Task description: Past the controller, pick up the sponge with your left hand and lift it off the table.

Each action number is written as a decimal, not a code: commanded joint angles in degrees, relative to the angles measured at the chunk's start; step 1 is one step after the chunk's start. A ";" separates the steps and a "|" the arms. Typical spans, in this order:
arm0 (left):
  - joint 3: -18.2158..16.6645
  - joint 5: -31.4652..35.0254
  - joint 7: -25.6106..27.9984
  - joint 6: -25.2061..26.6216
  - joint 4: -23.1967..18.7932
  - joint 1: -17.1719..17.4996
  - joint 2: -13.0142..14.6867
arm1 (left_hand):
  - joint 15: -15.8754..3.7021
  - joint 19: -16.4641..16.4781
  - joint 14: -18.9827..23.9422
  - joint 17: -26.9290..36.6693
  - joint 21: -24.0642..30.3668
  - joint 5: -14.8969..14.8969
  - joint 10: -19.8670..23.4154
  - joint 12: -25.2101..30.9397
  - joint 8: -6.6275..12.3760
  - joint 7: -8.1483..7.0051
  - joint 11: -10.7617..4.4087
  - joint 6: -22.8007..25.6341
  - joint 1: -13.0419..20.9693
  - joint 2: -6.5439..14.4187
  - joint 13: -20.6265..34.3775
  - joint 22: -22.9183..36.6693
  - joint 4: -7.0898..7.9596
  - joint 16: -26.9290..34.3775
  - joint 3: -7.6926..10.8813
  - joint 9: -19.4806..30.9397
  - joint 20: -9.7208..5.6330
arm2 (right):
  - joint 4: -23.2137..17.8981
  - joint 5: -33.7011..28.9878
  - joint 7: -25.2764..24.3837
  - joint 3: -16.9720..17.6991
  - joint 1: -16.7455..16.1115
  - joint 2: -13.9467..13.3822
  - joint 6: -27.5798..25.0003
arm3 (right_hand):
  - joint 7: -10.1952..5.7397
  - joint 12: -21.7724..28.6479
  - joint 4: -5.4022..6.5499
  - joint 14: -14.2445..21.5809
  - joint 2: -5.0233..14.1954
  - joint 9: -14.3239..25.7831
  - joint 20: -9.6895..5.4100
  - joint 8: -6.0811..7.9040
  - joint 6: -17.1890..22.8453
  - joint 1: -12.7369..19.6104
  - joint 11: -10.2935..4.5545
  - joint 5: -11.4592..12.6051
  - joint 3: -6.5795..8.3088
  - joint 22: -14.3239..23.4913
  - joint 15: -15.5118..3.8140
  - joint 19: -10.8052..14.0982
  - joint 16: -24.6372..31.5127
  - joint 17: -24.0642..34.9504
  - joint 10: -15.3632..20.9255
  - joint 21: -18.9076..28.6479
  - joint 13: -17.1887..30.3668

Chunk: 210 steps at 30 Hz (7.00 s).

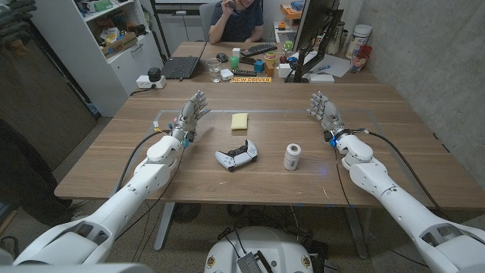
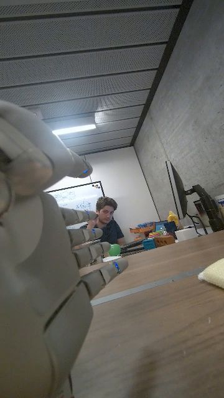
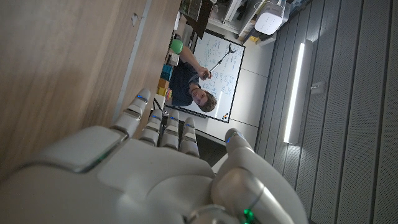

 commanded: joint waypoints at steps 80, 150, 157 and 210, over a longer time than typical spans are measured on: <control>8.06 40.18 18.95 -0.12 -8.80 -13.44 1.98 | 0.08 4.29 -1.74 0.24 -1.23 2.15 -2.04 0.15 0.22 -8.10 -4.06 -1.37 7.95 -8.32 0.40 0.06 -9.37 -0.16 -0.59 0.30 3.03 | -1.89 -17.20 15.12 21.42 -5.85 13.92 3.91 | -0.21 0.42 0.15 0.55 -0.78 0.11 0.17 0.35 0.59 -0.53 0.13 0.25 -0.04 0.24 -0.21 0.41 0.26 0.15 0.68 0.14 0.30; 20.31 74.78 4.65 18.02 -20.49 -22.23 6.98 | 0.83 4.04 -6.69 0.39 -3.52 3.74 -8.95 0.03 0.14 -8.05 -4.85 -7.01 12.70 -11.86 0.69 0.13 -9.95 -0.13 -2.53 0.53 4.60 | -6.81 -15.44 10.87 18.91 -10.24 10.16 8.47 | -0.09 0.40 0.35 0.76 -1.18 0.11 0.34 0.41 0.90 -1.41 -0.05 0.43 -0.45 0.24 -0.10 0.49 0.31 0.17 0.84 0.14 0.28; 21.19 76.50 2.26 19.25 -21.42 -22.45 7.94 | 1.21 4.41 -6.05 0.39 -3.64 4.07 -8.94 0.22 0.08 -8.03 -4.41 -7.66 12.82 -12.71 0.69 0.12 -9.93 0.23 -3.15 0.53 4.60 | -6.97 -16.26 10.11 18.67 -10.28 9.91 8.29 | -0.10 0.42 0.50 0.83 -1.22 0.11 0.32 0.40 0.90 -1.69 -0.13 0.45 -0.58 0.24 -0.11 0.52 0.37 0.22 0.90 0.15 0.28; 28.90 79.00 -15.24 21.82 -14.92 -27.10 6.52 | 3.04 8.46 -6.83 0.52 -4.02 7.79 -13.52 0.09 0.03 -8.07 -2.94 -13.70 17.22 -15.23 0.72 0.28 -9.87 0.26 -6.71 0.69 4.63 | -5.31 -16.66 9.33 17.80 -9.68 9.92 9.68 | -0.24 0.37 1.46 1.19 -1.64 0.12 0.45 0.40 1.02 -3.33 -0.10 0.79 -1.45 0.24 -0.01 0.59 0.53 0.34 0.88 0.15 0.28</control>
